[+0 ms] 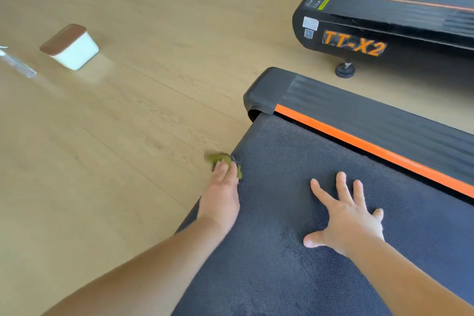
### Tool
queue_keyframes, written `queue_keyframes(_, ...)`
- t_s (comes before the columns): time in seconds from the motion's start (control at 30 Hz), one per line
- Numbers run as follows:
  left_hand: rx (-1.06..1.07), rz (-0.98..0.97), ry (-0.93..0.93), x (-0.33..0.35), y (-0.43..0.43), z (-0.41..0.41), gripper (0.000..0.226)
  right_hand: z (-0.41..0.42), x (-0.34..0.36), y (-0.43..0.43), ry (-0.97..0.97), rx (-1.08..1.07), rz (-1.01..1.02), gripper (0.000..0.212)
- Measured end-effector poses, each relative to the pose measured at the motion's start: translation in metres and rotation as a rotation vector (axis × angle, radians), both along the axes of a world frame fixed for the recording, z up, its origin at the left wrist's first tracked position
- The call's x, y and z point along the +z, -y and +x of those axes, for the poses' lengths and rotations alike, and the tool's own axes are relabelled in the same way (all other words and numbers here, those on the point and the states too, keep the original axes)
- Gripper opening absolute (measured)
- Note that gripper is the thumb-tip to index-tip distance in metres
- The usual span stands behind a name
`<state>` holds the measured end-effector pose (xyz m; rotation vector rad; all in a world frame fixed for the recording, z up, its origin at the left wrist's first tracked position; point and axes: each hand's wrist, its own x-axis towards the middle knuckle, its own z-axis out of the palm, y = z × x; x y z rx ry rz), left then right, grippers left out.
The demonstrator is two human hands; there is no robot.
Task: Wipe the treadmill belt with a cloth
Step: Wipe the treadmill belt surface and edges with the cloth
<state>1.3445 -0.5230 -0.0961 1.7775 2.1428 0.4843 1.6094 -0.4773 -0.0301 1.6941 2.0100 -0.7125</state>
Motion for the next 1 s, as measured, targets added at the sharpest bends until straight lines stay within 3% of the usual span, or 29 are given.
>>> queue_keyframes(0.03,-0.061,0.006,-0.018,-0.002,0.016,0.020,0.054,0.001,0.001,0.000,0.001,0.001,0.003,0.137)
queue_keyframes(0.1,-0.385,0.066,-0.075,-0.002,0.054,0.050,0.058,0.001,0.004,0.001,0.019,0.015,0.003,0.137)
queue_keyframes(0.2,-0.693,0.080,-0.143,0.000,0.043,0.027,0.060,0.001,0.000,0.001,0.015,0.015,0.023,0.137)
queue_keyframes(0.27,-0.638,0.071,-0.177,0.002,0.010,0.009,0.059,0.002,-0.001,-0.002,0.030,0.019,-0.001,0.137)
queue_keyframes(0.4,-0.230,-0.053,-0.005,0.011,-0.014,0.028,0.052,0.001,-0.004,0.000,0.016,0.014,0.002,0.137)
queue_keyframes(0.53,-0.244,-0.065,-0.020,0.008,-0.013,0.030,0.066,0.001,-0.001,-0.003,0.027,0.026,-0.021,0.135)
queue_keyframes(0.63,-0.409,-0.059,-0.144,0.007,-0.023,0.018,0.060,0.003,-0.004,-0.003,0.020,0.027,-0.027,0.135)
queue_keyframes(0.73,-0.545,-0.039,-0.146,0.008,-0.056,-0.006,0.054,0.004,-0.007,-0.003,0.019,0.022,-0.027,0.136)
queue_keyframes(0.87,-0.167,0.007,-0.063,0.010,-0.086,0.030,0.050,0.004,-0.007,-0.003,0.024,0.036,-0.033,0.135)
queue_keyframes(0.93,-0.280,0.051,-0.085,0.001,-0.081,0.070,0.048,0.004,-0.008,-0.003,0.024,0.038,-0.025,0.134)
queue_keyframes(1.0,-0.603,0.090,-0.108,-0.005,-0.080,0.078,0.048,0.005,-0.009,-0.002,0.029,0.044,-0.027,0.133)
